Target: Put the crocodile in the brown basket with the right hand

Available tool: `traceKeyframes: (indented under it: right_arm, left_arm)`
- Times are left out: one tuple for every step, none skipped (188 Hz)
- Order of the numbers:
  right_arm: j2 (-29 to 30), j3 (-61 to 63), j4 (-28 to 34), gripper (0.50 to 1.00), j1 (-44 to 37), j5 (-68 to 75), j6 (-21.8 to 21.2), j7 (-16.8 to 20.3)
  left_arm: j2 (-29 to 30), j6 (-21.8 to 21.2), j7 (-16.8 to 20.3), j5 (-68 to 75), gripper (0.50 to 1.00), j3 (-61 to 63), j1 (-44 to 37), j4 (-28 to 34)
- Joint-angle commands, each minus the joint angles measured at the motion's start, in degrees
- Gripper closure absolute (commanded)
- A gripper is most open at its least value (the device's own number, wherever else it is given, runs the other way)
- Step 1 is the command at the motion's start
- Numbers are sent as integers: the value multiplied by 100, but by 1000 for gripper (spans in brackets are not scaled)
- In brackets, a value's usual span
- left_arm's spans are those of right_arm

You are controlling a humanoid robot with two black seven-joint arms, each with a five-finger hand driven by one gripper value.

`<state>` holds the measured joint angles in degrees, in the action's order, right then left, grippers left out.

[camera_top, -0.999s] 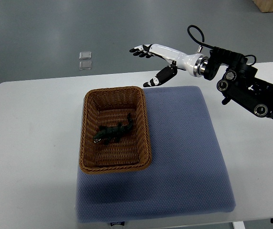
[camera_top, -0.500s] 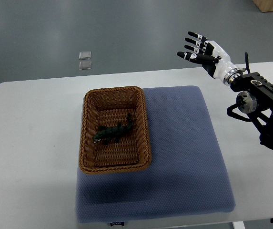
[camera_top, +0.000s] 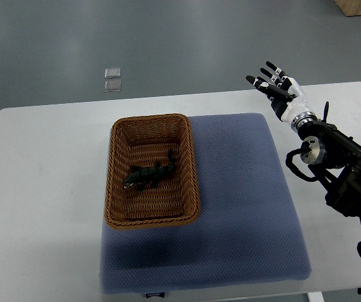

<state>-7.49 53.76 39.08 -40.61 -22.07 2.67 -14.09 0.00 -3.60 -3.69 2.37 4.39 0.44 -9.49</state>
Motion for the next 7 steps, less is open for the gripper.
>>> traceKeyframes:
  right_arm:
    - [20, 55, 3, 587, 36, 1, 32, -23]
    - [20, 55, 3, 587, 36, 1, 32, -23]
    - [11, 55, 3, 587, 45, 1, 32, -15]
    - [11, 55, 3, 587, 45, 1, 32, -15]
    - [11, 64, 3, 587, 53, 1, 32, -15]
    - [11, 64, 3, 587, 53, 1, 32, -15]
    - [20, 64, 3, 587, 53, 1, 32, -23]
  left_arm:
    - [0, 0, 0, -9, 500, -9, 0, 0]
    - [0, 0, 0, -9, 500, -9, 0, 0]
    - [0, 0, 0, 0, 500, -9, 0, 0]
    - [0, 0, 0, 0, 500, -9, 0, 0]
    - [0, 0, 0, 0, 500, -9, 0, 0]
    - [0, 0, 0, 0, 500, -9, 0, 0]
    - [0, 0, 0, 0, 500, -9, 0, 0]
